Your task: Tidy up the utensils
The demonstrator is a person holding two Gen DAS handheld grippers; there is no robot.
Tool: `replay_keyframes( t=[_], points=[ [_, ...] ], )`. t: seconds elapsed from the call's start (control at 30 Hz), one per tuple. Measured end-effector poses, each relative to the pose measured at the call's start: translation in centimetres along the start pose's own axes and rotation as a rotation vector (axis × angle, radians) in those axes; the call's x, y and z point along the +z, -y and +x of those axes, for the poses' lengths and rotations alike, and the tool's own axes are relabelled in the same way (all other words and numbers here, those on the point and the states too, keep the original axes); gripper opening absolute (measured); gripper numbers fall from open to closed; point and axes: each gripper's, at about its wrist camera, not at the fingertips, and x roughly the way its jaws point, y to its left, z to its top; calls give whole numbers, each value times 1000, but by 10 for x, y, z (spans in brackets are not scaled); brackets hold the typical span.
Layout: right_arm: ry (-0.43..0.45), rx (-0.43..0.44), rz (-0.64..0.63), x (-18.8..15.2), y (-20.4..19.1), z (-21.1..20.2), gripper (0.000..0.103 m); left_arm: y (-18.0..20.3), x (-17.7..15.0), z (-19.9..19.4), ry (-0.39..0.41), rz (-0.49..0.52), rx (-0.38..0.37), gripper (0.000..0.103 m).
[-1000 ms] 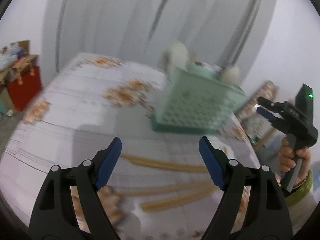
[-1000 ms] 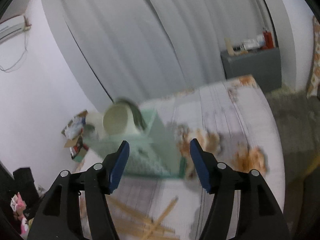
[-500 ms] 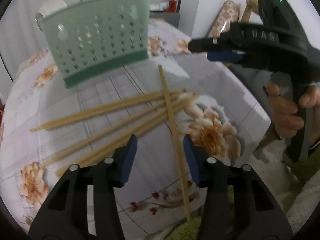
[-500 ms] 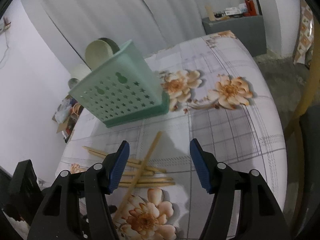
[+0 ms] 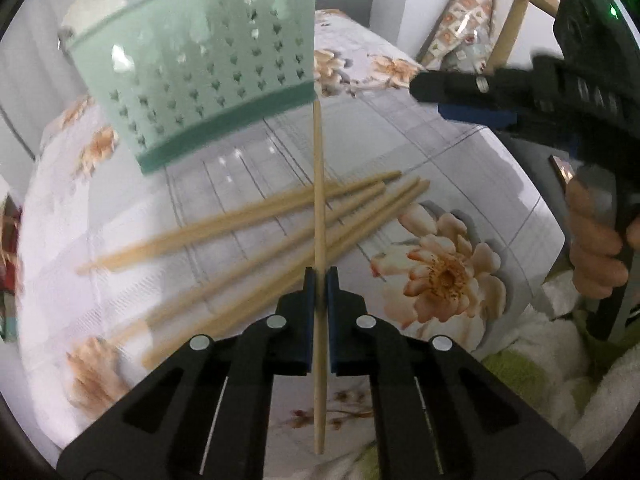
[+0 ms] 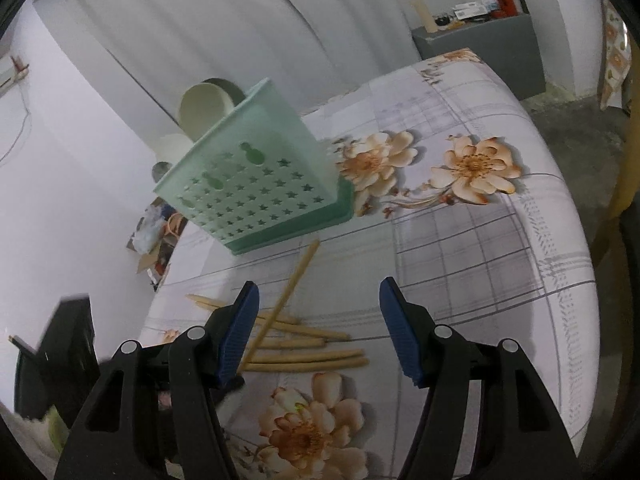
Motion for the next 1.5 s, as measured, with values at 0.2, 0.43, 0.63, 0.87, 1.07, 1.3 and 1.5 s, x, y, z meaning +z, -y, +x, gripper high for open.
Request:
replay_keyframes(
  t=[0.2,0.43,0.63,0.87,1.07,1.3,1.5],
  points=[
    [14,19,-26,-1,-7,-3,61,-22,32,-5,-25,182,13,4],
    [-7,24,-13,-7,-9,-1,61,-34,45,32,-88,323,42,6],
    [-36,23,-42,-13,-18,3,61,-44,40,20,10,228,80,45],
    [-63,4,-92,-17,-30,12,61,-56,25,-13,215,-66,152,70],
    [-93,-47,-117,-23,-33,21,69,-64,-8,-17,278,-279,124,77],
    [-125,-73,-109,-33,-32,31,76,-53,-24,-6,276,-305,89,84],
    [-141,-82,-100,-36,-31,35,81,-45,-23,2,265,-286,87,87]
  ],
)
